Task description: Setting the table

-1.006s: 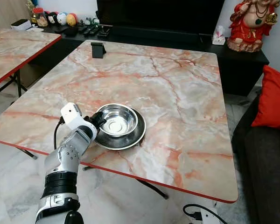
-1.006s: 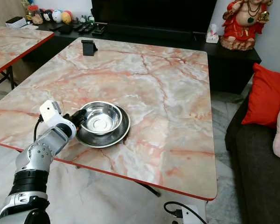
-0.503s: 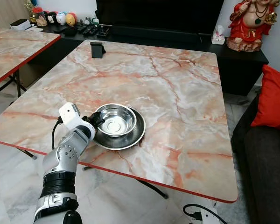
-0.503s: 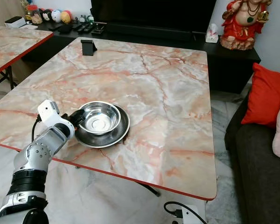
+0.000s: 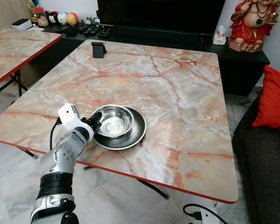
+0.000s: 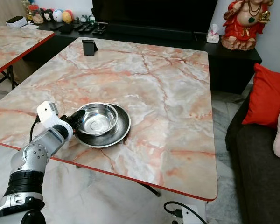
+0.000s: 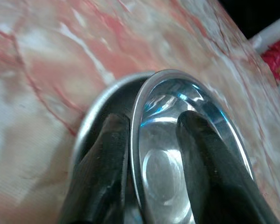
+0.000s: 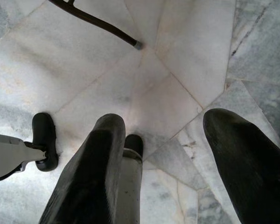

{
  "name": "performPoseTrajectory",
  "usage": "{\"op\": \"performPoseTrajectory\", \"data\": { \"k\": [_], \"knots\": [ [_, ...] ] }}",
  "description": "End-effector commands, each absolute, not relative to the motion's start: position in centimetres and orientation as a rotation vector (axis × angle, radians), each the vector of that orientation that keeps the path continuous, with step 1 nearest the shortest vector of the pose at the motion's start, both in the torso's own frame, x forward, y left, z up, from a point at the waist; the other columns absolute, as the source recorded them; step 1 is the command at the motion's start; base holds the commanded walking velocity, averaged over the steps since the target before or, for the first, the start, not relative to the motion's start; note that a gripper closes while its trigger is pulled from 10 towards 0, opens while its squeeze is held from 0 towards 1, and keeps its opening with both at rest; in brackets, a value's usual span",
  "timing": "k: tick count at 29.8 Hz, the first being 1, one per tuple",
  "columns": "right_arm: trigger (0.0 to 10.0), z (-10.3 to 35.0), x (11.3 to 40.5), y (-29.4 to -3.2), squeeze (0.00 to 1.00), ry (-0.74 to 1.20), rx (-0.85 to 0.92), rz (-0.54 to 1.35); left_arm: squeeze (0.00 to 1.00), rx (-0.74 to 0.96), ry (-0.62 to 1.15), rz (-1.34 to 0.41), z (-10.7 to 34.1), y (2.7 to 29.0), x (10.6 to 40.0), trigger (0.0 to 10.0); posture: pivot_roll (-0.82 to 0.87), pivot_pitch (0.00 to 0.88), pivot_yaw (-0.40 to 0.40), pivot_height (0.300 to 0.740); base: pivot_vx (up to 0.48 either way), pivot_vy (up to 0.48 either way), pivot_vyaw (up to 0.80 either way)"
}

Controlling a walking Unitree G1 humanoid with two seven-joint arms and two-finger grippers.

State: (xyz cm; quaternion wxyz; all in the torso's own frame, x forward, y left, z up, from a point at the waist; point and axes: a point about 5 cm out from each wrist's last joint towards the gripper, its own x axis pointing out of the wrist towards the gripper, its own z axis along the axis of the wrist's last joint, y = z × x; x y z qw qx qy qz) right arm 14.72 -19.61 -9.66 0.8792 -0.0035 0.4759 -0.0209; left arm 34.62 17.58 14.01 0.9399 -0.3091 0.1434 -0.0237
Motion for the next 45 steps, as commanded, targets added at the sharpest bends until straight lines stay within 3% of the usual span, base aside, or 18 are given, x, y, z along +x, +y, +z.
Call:
{"op": "performPoseTrajectory", "data": {
  "k": [1, 2, 4, 17, 18, 19, 20, 45],
  "knots": [
    [10.0, -9.7, 14.7, -19.6, 0.0, 0.994, -0.004, -0.043, 0.18, -0.616, 0.31, -0.072, 13.9, 17.1, 34.4, 10.0, 0.05, 0.012, -0.002, 0.74, 0.0, 0.0, 0.0],
    [10.0, -9.7, 14.7, -19.6, 0.0, 0.994, -0.004, -0.043, 0.18, -0.618, 0.31, -0.071, 13.9, 17.1, 34.4, 10.0, 0.05, 0.012, -0.002, 0.74, 0.0, 0.0, 0.0],
    [10.0, -9.7, 14.7, -19.6, 0.0, 0.995, -0.004, -0.043, 0.05, -0.623, 0.307, -0.069, 14.0, 17.0, 34.5, 10.0, 0.05, 0.012, -0.002, 0.74, 0.0, 0.0, 0.0],
    [10.0, -9.7, 14.5, -19.7, 0.0, 0.997, -0.005, -0.041, 0.04, -0.613, 0.297, -0.047, 14.2, 17.7, 34.5, 10.0, 0.05, 0.016, -0.003, 0.74, 0.0, 0.0, 0.0],
    [10.0, -9.7, 14.6, -19.7, 0.0, 0.996, -0.005, -0.041, 0.1, -0.611, 0.293, -0.046, 14.2, 17.7, 34.5, 10.0, 0.05, 0.016, -0.003, 0.74, 0.0, 0.0, 0.0],
    [10.0, -9.7, 14.6, -19.7, 0.0, 0.996, -0.005, -0.041, 0.1, -0.611, 0.292, -0.046, 14.3, 17.7, 34.5, 10.0, 0.05, 0.016, -0.003, 0.74, 0.0, 0.0, 0.0],
    [10.0, -9.7, 14.6, -19.7, 0.0, 0.996, -0.005, -0.041, 1.0, -0.605, 0.288, -0.045, 14.3, 17.8, 34.5, 10.0, 0.05, 0.016, -0.003, 0.74, 0.0, 0.0, 0.0],
    [10.0, -9.7, 14.7, -19.6, 0.0, 0.995, -0.003, -0.037, 1.0, -0.594, 0.222, -0.048, 16.2, 18.1, 34.8, 10.0, 0.06, 0.017, -0.005, 0.74, 0.0, 0.0, 0.0]
  ]
}}
